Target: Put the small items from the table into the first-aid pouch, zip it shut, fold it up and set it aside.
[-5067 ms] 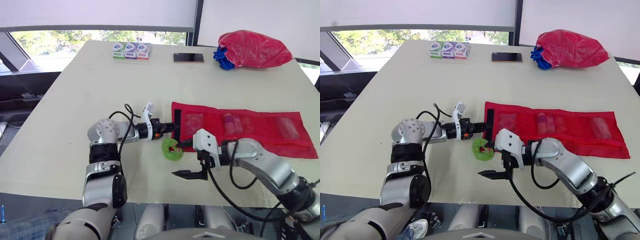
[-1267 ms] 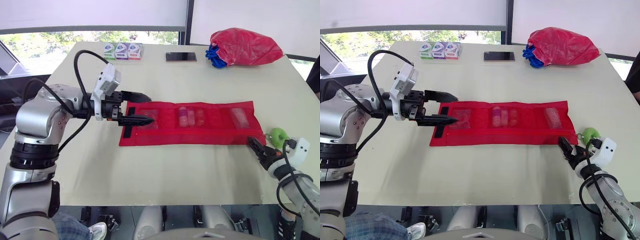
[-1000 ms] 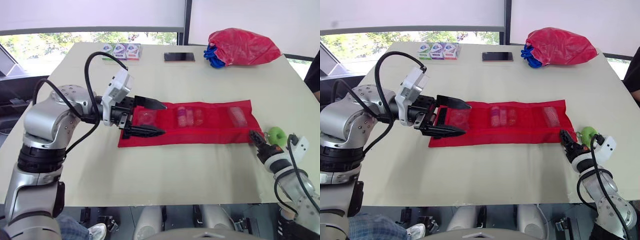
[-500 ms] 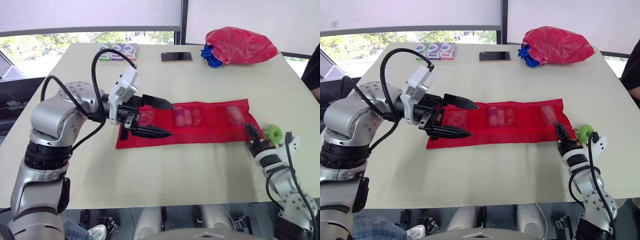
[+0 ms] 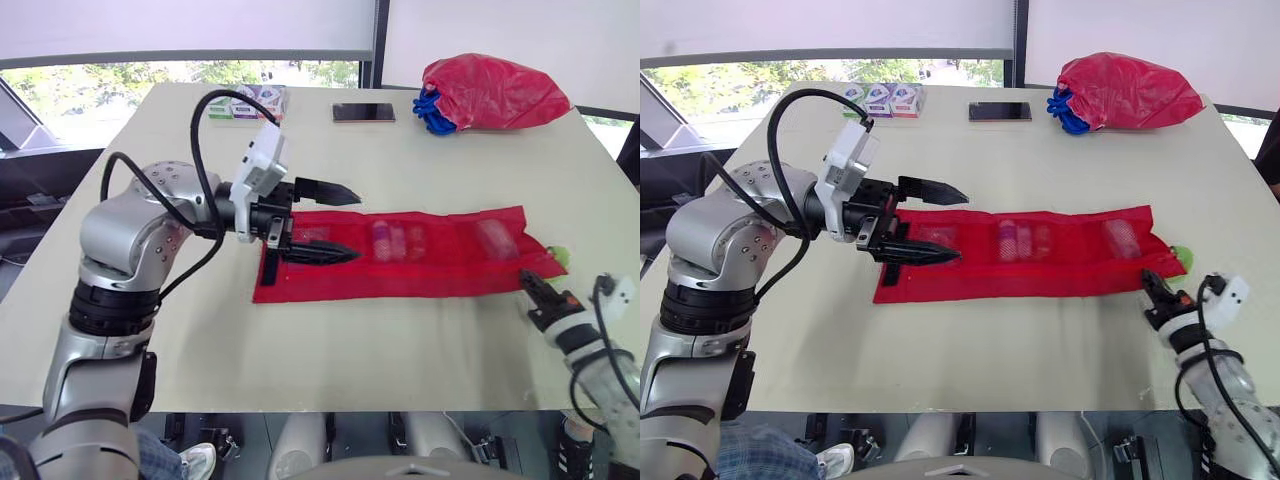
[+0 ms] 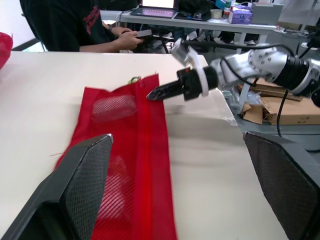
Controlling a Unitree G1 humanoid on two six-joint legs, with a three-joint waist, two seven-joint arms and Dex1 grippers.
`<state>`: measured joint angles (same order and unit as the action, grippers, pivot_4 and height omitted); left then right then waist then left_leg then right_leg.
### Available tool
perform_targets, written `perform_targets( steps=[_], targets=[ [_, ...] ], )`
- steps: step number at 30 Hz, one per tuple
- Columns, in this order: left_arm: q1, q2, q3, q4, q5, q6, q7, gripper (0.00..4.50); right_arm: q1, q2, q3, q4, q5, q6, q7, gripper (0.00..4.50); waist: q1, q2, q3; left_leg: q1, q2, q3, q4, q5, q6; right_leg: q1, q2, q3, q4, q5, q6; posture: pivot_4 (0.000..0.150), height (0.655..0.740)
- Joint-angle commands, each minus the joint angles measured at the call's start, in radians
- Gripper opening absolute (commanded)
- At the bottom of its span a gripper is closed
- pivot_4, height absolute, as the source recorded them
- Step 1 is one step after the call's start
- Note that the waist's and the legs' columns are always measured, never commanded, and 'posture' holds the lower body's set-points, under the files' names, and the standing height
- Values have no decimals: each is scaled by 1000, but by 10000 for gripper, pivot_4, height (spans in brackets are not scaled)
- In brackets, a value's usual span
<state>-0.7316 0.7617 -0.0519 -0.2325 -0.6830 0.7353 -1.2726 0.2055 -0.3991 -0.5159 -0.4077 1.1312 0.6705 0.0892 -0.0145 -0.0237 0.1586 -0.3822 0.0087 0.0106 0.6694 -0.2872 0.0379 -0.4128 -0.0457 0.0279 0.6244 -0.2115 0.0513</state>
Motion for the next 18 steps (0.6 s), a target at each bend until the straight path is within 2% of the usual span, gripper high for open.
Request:
perform_targets(
  steps=[1,4,8,13,15,18],
  targets=[
    [-25,16,26,-18,10,-26,9,45000,52,-124,-100,-70,-9,-4,114,305,1,0,0,0,0,0,0,0,0,0,0,0,0,0,0,1500,7400],
    [-28,18,33,-16,9,-24,17,45000,83,-206,-146,-115,-1,-12,186,305,2,0,0,0,0,0,0,0,0,1,0,0,0,0,1,1500,7400],
    [-30,25,45,-19,2,-18,25,45000,91,-317,-113,-247,-147,-95,328,305,-1,0,0,1,0,1,1,0,0,1,1,0,0,-1,1,1500,7400],
    [-38,24,45,-12,2,-22,31,45000,57,-483,123,-375,-388,-145,464,305,2,-1,0,1,1,0,1,0,0,1,2,-1,0,0,2,1500,7400],
    [-35,25,39,-9,12,-38,25,45000,-17,-535,265,-383,-503,-155,479,305,2,-2,0,0,1,0,2,0,0,1,2,0,0,0,2,1500,7400],
    [-31,24,34,-7,17,-50,24,45000,-139,-548,441,-373,-625,-144,474,305,0,-3,1,0,1,1,3,0,0,1,2,1,0,-1,1,1500,7400]
  ],
)
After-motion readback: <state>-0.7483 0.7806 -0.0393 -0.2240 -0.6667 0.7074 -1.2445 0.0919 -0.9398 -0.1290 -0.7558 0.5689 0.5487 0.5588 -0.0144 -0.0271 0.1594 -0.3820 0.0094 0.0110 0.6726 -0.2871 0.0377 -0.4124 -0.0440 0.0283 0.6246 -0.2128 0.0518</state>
